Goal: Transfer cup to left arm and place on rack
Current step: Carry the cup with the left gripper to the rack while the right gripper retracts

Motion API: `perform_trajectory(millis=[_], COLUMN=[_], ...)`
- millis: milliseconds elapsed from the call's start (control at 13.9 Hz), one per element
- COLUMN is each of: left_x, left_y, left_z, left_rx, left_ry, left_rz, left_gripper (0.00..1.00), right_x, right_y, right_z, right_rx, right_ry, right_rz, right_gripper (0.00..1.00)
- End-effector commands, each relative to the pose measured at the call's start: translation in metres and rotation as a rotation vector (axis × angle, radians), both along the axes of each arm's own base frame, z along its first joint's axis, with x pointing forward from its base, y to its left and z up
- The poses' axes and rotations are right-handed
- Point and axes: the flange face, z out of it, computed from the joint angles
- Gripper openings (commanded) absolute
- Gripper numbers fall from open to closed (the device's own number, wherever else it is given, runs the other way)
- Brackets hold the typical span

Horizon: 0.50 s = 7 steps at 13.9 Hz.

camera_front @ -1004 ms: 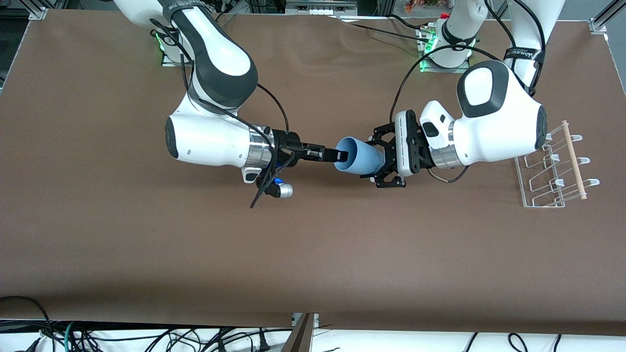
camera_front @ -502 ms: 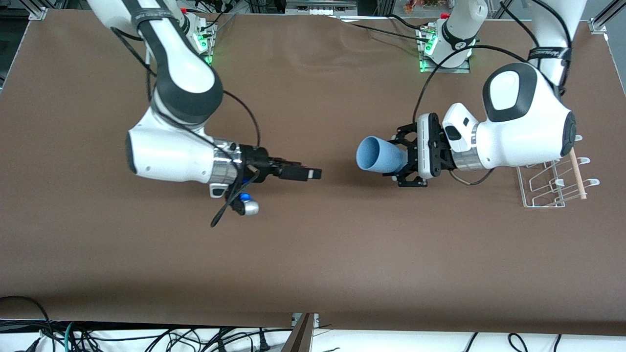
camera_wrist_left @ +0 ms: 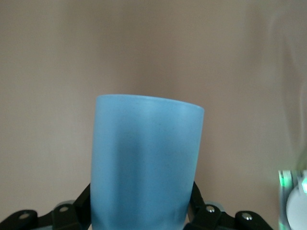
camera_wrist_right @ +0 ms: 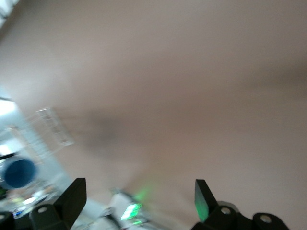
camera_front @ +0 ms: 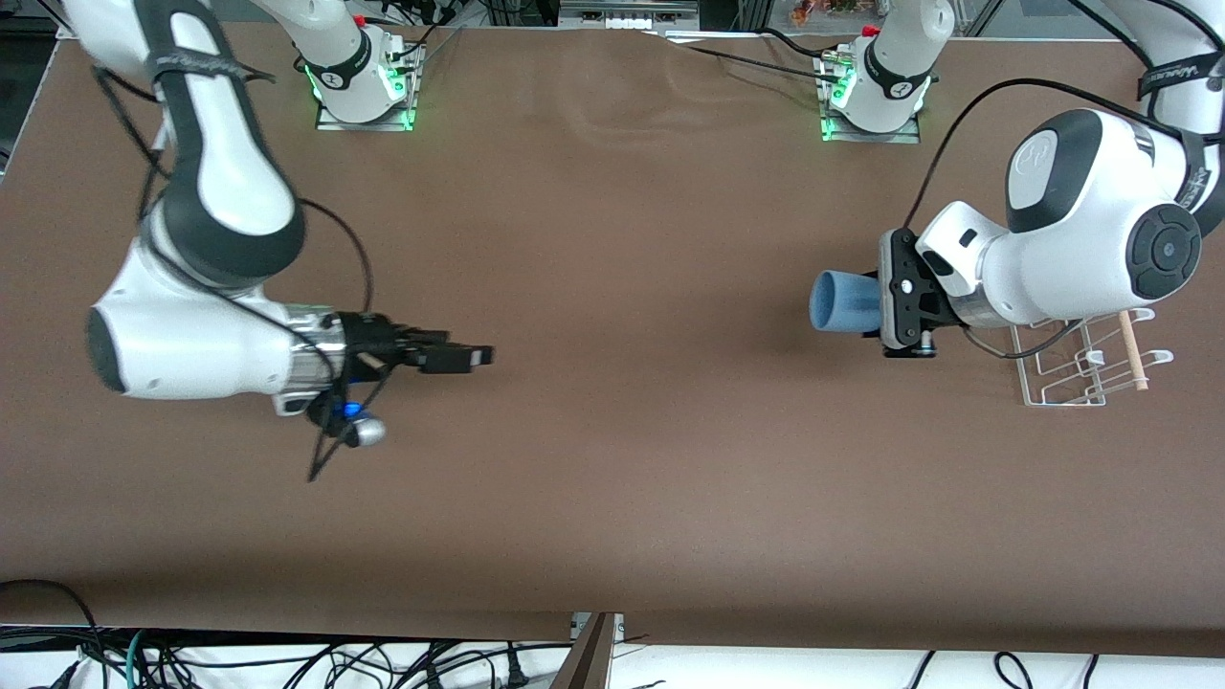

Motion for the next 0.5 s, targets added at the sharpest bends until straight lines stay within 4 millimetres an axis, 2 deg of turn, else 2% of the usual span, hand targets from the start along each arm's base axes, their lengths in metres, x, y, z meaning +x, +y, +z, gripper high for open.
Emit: perform_trajectory(millis=[0, 143, 215, 359, 430], left_x=[-0.004, -0.005, -0.006, -0.013, -0.013], left_y=[0.026, 0.040, 0.046, 0.064, 0.072], left_z=[0.000, -0.002, -0.003, -0.016, -0.017], left_rx=[0.120, 0.224, 0.289, 0.398, 0.480], left_ry=[0.019, 0.024, 0.033, 0.116, 0.118], left_rz=[0.015, -0.008, -0.017, 0.058, 0.090], left_gripper=[0.10, 0.09, 0.09, 0.09, 0.09], right_x=[-0.005, -0.002, -0.001, -0.001, -0.002], right_y=[-0.055, -0.104, -0.119, -0.139, -0.149], right_z=[-0.005, -0.016, -0.014, -0.004, 0.008], right_rx=[-0.147, -0.246, -0.276, -0.418, -0.480], right_ry=[-0.069, -0.085, -0.106, -0.153, -0.176], right_rz=[0.103, 0.116, 0.128, 0.211, 0.224], right_gripper=[1.00, 1.00, 1.00, 1.00, 1.00])
